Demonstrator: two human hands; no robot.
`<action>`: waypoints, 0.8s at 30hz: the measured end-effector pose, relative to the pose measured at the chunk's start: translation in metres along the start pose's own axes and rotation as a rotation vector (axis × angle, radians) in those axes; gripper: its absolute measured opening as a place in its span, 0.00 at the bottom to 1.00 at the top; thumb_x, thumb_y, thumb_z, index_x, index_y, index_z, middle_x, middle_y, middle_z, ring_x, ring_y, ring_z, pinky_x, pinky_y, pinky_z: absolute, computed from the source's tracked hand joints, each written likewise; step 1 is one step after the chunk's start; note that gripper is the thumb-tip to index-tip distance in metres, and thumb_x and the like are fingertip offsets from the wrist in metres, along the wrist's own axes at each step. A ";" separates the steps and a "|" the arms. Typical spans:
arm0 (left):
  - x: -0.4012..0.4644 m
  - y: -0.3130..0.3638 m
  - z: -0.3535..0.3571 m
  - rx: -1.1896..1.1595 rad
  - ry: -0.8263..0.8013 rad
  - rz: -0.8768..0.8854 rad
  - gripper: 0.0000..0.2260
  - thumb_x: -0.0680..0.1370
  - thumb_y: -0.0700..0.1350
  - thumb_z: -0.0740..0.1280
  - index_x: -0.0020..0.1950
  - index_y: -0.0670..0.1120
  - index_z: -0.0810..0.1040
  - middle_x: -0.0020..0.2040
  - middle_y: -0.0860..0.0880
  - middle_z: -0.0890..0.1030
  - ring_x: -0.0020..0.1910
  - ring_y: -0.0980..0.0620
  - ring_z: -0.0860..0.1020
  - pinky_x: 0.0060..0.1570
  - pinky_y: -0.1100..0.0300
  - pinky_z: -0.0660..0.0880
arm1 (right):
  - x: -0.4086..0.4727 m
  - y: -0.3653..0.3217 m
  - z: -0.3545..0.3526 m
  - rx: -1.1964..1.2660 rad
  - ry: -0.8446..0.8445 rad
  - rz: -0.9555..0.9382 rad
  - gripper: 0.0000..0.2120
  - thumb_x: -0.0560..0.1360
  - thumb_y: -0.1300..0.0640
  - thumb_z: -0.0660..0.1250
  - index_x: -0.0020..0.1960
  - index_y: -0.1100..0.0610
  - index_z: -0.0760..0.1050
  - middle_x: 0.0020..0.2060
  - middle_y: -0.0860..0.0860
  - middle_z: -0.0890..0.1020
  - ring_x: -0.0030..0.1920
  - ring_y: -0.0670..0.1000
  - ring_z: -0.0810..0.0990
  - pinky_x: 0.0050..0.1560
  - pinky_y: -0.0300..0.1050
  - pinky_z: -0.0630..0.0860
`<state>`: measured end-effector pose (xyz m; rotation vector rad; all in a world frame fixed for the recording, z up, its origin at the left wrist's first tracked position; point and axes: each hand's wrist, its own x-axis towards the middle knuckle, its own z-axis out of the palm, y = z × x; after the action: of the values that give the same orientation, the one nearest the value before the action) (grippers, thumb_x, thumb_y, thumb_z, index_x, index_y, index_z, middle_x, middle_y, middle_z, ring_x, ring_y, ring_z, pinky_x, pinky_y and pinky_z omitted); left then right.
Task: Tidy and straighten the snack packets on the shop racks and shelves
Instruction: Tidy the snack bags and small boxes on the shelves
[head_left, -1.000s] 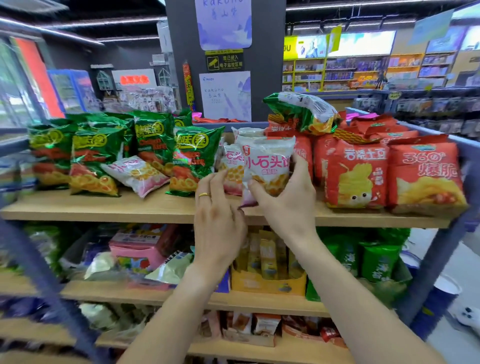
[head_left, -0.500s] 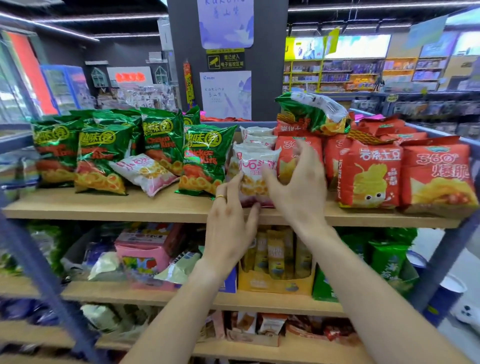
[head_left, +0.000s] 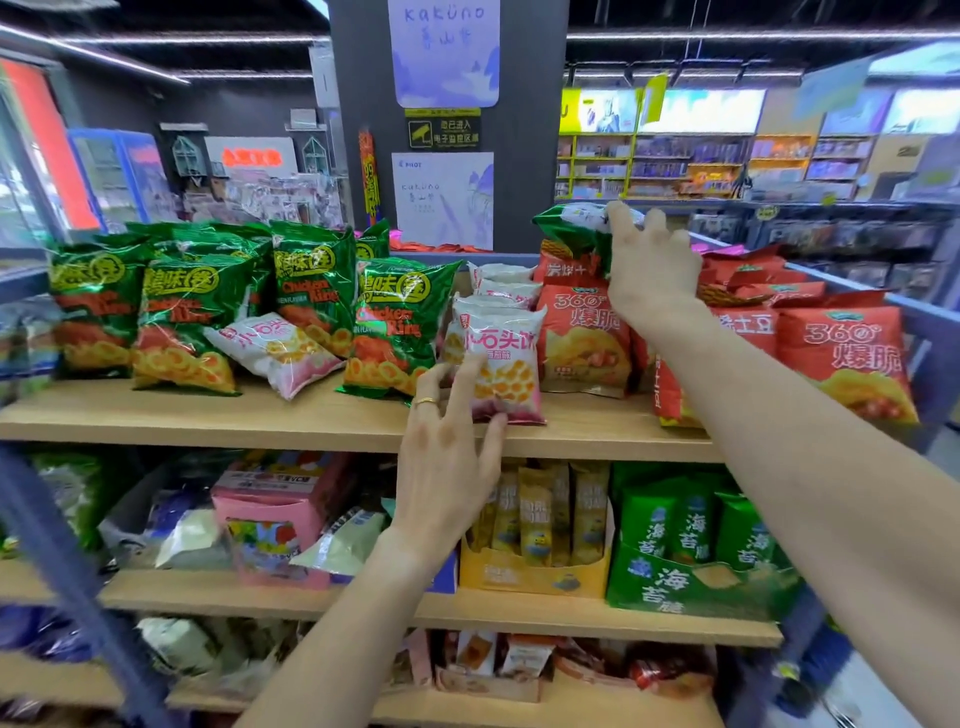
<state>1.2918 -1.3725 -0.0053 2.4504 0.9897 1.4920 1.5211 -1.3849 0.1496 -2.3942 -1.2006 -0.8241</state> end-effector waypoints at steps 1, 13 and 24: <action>0.000 0.001 0.000 0.014 -0.001 0.008 0.28 0.81 0.52 0.69 0.79 0.56 0.64 0.71 0.45 0.68 0.62 0.46 0.75 0.51 0.56 0.80 | 0.000 0.000 -0.002 -0.001 0.041 -0.017 0.35 0.72 0.70 0.70 0.74 0.56 0.61 0.63 0.64 0.72 0.59 0.69 0.74 0.44 0.58 0.73; 0.006 0.023 -0.012 0.030 0.150 0.053 0.25 0.82 0.54 0.69 0.78 0.54 0.69 0.74 0.45 0.67 0.72 0.46 0.67 0.70 0.53 0.70 | -0.082 0.009 -0.059 0.777 0.401 -0.184 0.24 0.78 0.55 0.70 0.72 0.53 0.67 0.53 0.46 0.80 0.48 0.47 0.80 0.46 0.41 0.78; -0.022 0.031 -0.066 -0.812 -0.011 -0.410 0.24 0.81 0.62 0.63 0.75 0.55 0.72 0.61 0.67 0.81 0.65 0.64 0.77 0.66 0.61 0.75 | -0.189 -0.002 -0.036 1.641 -0.611 0.091 0.27 0.65 0.38 0.74 0.64 0.37 0.77 0.64 0.44 0.81 0.66 0.48 0.79 0.71 0.58 0.72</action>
<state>1.2453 -1.4253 0.0242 1.5769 0.6369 1.3615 1.4169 -1.5189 0.0585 -1.1800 -1.1307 0.8093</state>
